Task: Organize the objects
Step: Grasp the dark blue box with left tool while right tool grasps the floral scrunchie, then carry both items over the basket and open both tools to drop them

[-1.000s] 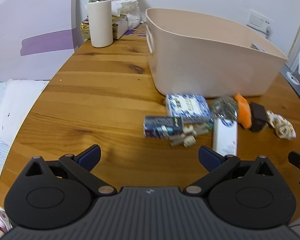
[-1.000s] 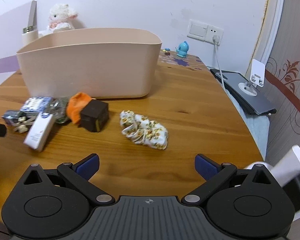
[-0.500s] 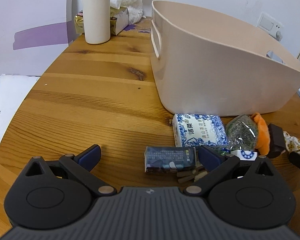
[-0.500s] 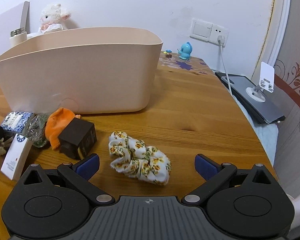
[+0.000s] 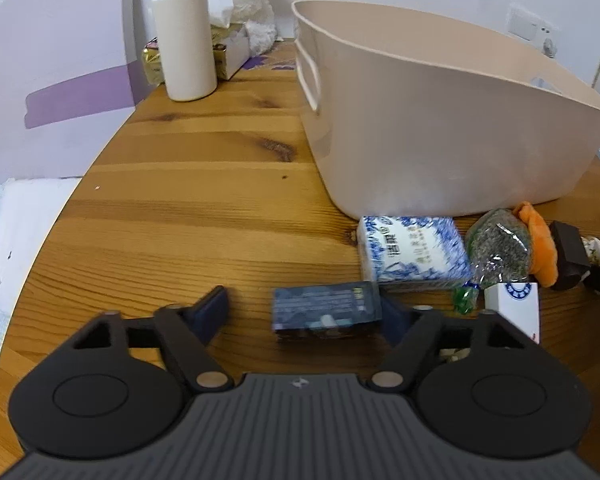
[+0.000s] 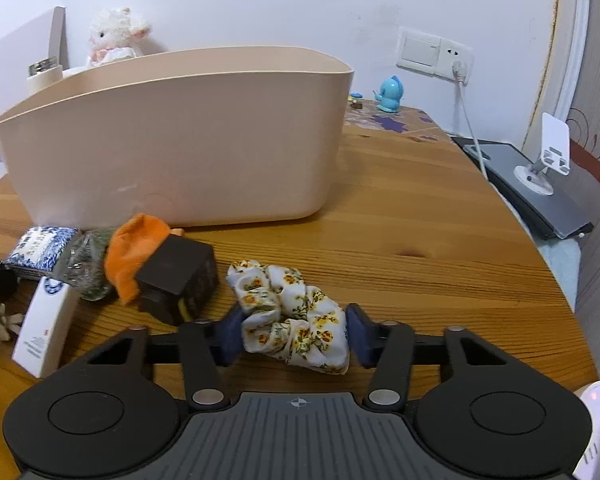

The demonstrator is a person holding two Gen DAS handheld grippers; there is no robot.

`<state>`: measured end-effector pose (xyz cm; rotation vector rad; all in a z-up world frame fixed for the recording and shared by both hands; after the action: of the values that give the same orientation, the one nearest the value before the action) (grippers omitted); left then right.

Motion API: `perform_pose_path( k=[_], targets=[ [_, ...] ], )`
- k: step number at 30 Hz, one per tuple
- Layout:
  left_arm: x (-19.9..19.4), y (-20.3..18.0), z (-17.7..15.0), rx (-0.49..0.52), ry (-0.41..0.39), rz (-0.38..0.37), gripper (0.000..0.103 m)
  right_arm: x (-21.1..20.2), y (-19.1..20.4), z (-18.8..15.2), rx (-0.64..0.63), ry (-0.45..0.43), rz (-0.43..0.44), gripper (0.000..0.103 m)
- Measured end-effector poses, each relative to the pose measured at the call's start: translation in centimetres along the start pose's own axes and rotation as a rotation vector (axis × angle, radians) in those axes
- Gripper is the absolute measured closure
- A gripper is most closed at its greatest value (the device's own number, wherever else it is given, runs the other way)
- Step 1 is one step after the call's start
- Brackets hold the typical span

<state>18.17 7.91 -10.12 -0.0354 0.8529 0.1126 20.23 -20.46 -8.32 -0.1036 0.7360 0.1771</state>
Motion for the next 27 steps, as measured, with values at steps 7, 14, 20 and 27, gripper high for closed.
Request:
perform_pose_path(
  k=[7, 14, 20, 27],
  targets=[
    [-1.0, -0.2, -0.3, -0.006, 0.014, -0.080, 0.050, -1.1, 0.6, -0.6, 0.012, -0.008, -0.003, 0.086],
    [-4.2, 0.0, 0.6, -0.006, -0.055, -0.106, 0.050, -4.1, 0.8, 0.3, 0.028, -0.069, -0.009, 0.087],
    [-7.8, -0.5, 4.4, 0.017, -0.182, -0.136, 0.050, -7.6, 1.5, 4.5, 0.006, -0.192, 0.004, 0.087],
    [-10.1, -2.7, 10.1, 0.064, -0.317, -0.115, 0.050, -9.4, 2.2, 10.6, -0.006, -0.329, 0.016, 0.087]
  ],
)
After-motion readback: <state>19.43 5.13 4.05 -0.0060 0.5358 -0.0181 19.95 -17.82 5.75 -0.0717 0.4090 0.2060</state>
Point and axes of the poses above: each gripper's, at about its wrist camera, not at the fingertips, and x roughly the way its jaws point, y to its left, z to its top, the point moved 9 cm from there along x, roughly the way its jaws point, and after that the axes turned 1 degree about z, right-handed, at the moved point
